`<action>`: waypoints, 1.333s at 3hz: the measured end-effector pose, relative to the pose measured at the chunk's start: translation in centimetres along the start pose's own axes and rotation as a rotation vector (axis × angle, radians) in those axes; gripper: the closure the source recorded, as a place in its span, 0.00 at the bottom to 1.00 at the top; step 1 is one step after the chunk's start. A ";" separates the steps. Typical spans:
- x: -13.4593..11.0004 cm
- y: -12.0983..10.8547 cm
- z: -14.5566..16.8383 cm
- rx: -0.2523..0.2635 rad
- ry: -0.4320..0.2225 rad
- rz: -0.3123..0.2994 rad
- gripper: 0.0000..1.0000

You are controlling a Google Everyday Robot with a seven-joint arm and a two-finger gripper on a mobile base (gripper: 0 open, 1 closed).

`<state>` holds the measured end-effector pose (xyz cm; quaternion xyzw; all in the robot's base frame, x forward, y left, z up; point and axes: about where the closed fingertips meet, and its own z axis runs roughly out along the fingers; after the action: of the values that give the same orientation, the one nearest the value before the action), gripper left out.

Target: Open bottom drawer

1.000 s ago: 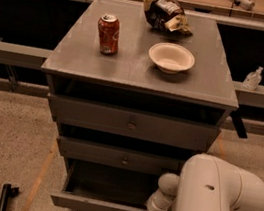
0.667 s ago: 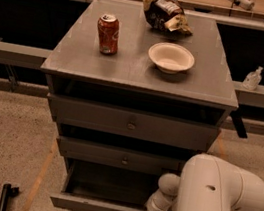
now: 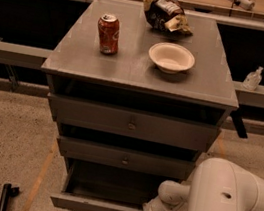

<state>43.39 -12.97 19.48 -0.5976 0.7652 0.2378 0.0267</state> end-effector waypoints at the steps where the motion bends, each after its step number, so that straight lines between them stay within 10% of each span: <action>1: -0.3 1.1 -2.1 0.071 -0.079 0.040 0.03; 4: 4.4 1.8 -14.5 0.320 -0.265 0.093 0.72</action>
Offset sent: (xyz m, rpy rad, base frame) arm 0.0035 -0.0450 0.0601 0.1085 -0.1717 -0.2247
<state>44.05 -22.39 31.51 -0.5133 0.8098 0.1906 0.2108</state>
